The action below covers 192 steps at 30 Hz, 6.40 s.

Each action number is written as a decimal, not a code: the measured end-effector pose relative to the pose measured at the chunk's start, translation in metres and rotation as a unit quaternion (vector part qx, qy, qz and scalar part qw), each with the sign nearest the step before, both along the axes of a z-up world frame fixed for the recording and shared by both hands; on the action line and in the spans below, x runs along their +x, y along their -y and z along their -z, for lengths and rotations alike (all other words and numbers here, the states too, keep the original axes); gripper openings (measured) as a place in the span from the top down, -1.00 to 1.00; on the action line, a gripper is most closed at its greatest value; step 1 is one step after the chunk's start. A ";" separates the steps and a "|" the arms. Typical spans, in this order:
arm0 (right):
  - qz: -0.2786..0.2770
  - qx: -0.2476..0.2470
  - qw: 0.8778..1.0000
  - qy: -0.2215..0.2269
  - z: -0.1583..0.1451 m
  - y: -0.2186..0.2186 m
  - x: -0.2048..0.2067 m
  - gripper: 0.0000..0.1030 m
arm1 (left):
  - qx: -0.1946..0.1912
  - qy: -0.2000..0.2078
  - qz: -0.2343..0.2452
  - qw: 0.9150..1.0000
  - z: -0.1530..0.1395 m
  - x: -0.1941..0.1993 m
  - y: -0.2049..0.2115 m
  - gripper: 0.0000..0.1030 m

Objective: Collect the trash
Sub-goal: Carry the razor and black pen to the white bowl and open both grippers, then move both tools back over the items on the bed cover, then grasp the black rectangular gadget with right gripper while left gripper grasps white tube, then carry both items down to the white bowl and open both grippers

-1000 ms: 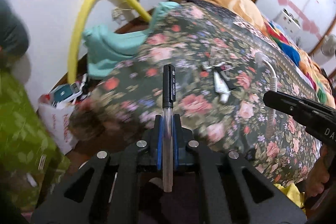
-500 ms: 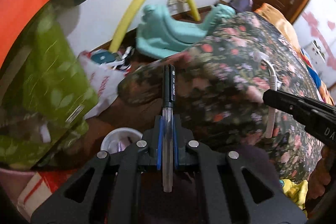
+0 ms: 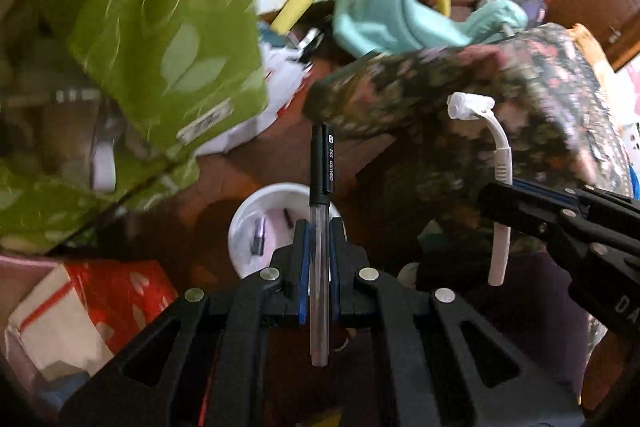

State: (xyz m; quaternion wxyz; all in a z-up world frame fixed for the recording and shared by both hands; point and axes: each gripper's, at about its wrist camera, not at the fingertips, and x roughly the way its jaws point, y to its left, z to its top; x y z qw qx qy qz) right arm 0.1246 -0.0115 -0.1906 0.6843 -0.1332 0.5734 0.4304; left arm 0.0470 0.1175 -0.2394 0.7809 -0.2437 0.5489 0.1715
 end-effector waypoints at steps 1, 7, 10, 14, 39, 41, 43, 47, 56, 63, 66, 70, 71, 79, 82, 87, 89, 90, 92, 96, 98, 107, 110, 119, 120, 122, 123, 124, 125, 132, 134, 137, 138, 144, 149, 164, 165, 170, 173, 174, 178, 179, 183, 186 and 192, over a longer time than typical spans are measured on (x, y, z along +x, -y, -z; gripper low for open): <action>-0.005 -0.004 1.000 -0.005 0.005 -0.005 -0.001 0.83 | -0.002 -0.007 -0.004 1.000 0.006 -0.002 -0.004 0.86; -0.031 -0.039 0.998 -0.035 0.041 -0.039 -0.006 0.83 | -0.020 -0.039 -0.025 0.999 0.036 -0.010 -0.024 0.86; -0.037 -0.048 0.997 -0.049 0.052 -0.049 -0.006 0.83 | -0.036 -0.044 -0.031 0.998 0.045 -0.010 -0.031 0.86; -0.045 -0.061 0.995 -0.060 0.058 -0.056 -0.006 0.70 | -0.035 -0.029 -0.031 0.998 0.041 -0.008 -0.033 0.84; 0.013 -0.010 1.000 0.018 -0.015 0.019 0.005 0.33 | 0.040 0.007 0.011 0.999 -0.029 -0.002 0.012 0.70; 0.023 -0.002 0.999 0.024 -0.022 0.031 0.008 0.33 | 0.046 0.012 0.018 0.999 -0.037 0.003 0.021 0.70; 0.033 0.006 0.999 0.034 -0.030 0.045 0.012 0.33 | 0.052 0.018 0.027 0.998 -0.046 0.009 0.033 0.70; 0.054 0.021 0.997 0.053 -0.045 0.074 0.023 0.33 | 0.062 0.029 0.051 0.996 -0.062 0.027 0.058 0.67; 0.152 0.054 0.984 0.072 -0.067 0.162 0.064 0.33 | 0.073 0.061 0.111 0.989 -0.098 0.084 0.123 0.28; 0.226 0.043 0.969 0.086 -0.065 0.237 0.104 0.09 | 0.075 0.076 0.160 0.981 -0.110 0.142 0.173 -0.01; 0.248 0.026 0.963 0.098 -0.060 0.260 0.123 0.09 | 0.083 0.082 0.175 0.978 -0.111 0.166 0.188 -0.01; 0.270 0.017 0.959 0.089 -0.047 0.281 0.148 0.09 | 0.072 0.084 0.183 0.977 -0.107 0.194 0.198 -0.02; 0.275 0.015 0.958 0.087 -0.043 0.286 0.155 0.09 | 0.069 0.084 0.186 0.977 -0.106 0.199 0.200 -0.02; 0.286 -0.019 0.956 0.057 -0.001 0.292 0.199 0.09 | 0.070 0.064 0.223 0.970 -0.080 0.243 0.219 -0.02; 0.279 -0.023 0.959 0.048 0.012 0.287 0.209 0.09 | 0.067 0.057 0.234 0.968 -0.070 0.256 0.224 -0.02; 0.267 -0.011 0.962 0.052 0.018 0.282 0.219 0.43 | 0.054 0.048 0.250 0.966 -0.060 0.270 0.236 -0.02; 0.263 0.009 0.964 0.038 0.020 0.283 0.222 0.54 | 0.056 0.043 0.257 0.964 -0.058 0.274 0.243 -0.02; 0.265 0.020 0.964 0.032 0.020 0.286 0.222 0.55 | 0.062 0.039 0.261 0.963 -0.057 0.275 0.247 -0.02; 0.263 0.025 0.964 0.029 0.019 0.290 0.220 0.55 | 0.067 0.039 0.267 0.961 -0.058 0.276 0.254 -0.02; 0.260 0.028 0.965 0.034 0.011 0.305 0.208 0.55 | 0.054 0.040 0.287 0.956 -0.059 0.278 0.272 -0.02; 0.261 0.027 0.964 0.040 0.006 0.315 0.201 0.55 | 0.051 0.042 0.297 0.953 -0.060 0.280 0.283 -0.02; 0.307 0.022 0.951 0.033 0.004 0.359 0.196 0.55 | 0.009 0.029 0.334 0.942 -0.043 0.299 0.330 -0.02; 0.316 0.020 0.948 0.033 0.005 0.368 0.196 0.55 | 0.024 0.036 0.338 0.940 -0.039 0.303 0.339 -0.02; 0.326 0.033 0.944 0.042 -0.010 0.376 0.189 0.55 | 0.034 0.036 0.343 0.938 -0.042 0.304 0.339 0.78; 0.326 0.036 0.944 0.046 -0.014 0.375 0.187 0.55 | 0.038 0.035 0.345 0.937 -0.044 0.302 0.339 0.80; 0.325 0.042 0.944 0.050 -0.020 0.375 0.185 0.55 | 0.041 0.037 0.345 0.937 -0.049 0.296 0.339 0.80; 0.325 0.044 0.943 0.052 -0.023 0.374 0.184 0.55 | 0.041 0.041 0.343 0.937 -0.053 0.293 0.338 0.80; 0.324 0.045 0.943 0.056 -0.026 0.373 0.182 0.55 | 0.039 0.046 0.341 0.938 -0.057 0.289 0.337 0.80; 0.323 0.048 0.943 0.060 -0.031 0.372 0.180 0.55 | 0.037 0.051 0.338 0.939 -0.061 0.285 0.336 0.80; 0.312 0.062 0.945 0.082 -0.055 0.357 0.165 0.55 | 0.029 0.088 0.315 0.945 -0.096 0.256 0.316 0.80; 0.306 0.066 0.946 0.088 -0.062 0.350 0.159 0.55 | 0.033 0.097 0.308 0.946 -0.105 0.247 0.308 0.80; 0.297 0.071 0.947 0.094 -0.070 0.339 0.151 0.55 | 0.037 0.109 0.295 0.948 -0.116 0.233 0.295 0.80; 0.293 0.072 0.949 0.097 -0.074 0.334 0.148 0.55 | 0.039 0.114 0.289 0.950 -0.121 0.227 0.288 0.80; 0.262 0.081 0.955 0.112 -0.093 0.299 0.129 0.55 | 0.046 0.127 0.255 0.957 -0.132 0.196 0.252 0.80; 0.229 0.087 0.962 0.117 -0.102 0.261 0.112 0.55 | 0.049 0.123 0.220 0.967 -0.130 0.167 0.214 0.80; 0.091 0.088 0.986 0.106 -0.094 0.119 0.045 0.55 | 0.046 0.084 0.092 0.991 -0.097 0.065 0.087 0.80; 0.081 0.085 0.988 0.102 -0.090 0.108 0.041 0.55 | 0.045 0.079 0.084 0.992 -0.092 0.058 0.080 0.80; 0.041 0.066 0.993 0.085 -0.069 0.067 0.021 0.55 | 0.032 0.053 0.047 0.997 -0.065 0.031 0.047 0.80; 0.019 0.049 0.996 0.074 -0.051 0.045 0.012 0.55 | 0.021 0.039 0.031 0.999 -0.049 0.021 0.032 0.80; 0.011 0.042 0.997 0.068 -0.043 0.036 0.009 0.55 | 0.017 0.032 0.026 0.999 -0.041 0.017 0.026 0.80; -0.009 0.021 0.998 0.052 -0.019 0.012 0.002 0.55 | 0.003 0.005 0.004 1.000 -0.011 0.007 0.009 0.80; -0.016 0.011 0.999 0.046 -0.009 0.004 0.001 0.55 | -0.004 -0.005 -0.004 1.000 -0.001 0.003 0.003 0.80; -0.032 -0.010 0.999 0.019 0.016 -0.018 -0.003 0.55 | -0.022 -0.031 -0.021 0.999 0.028 -0.004 -0.011 0.80; -0.043 -0.021 0.999 -0.003 0.031 -0.032 -0.005 0.55 | -0.044 -0.046 -0.034 0.997 0.045 -0.007 -0.021 0.80; -0.052 -0.027 0.998 -0.034 0.042 -0.054 -0.007 0.54 | -0.065 -0.047 -0.045 0.996 0.057 -0.009 -0.033 0.80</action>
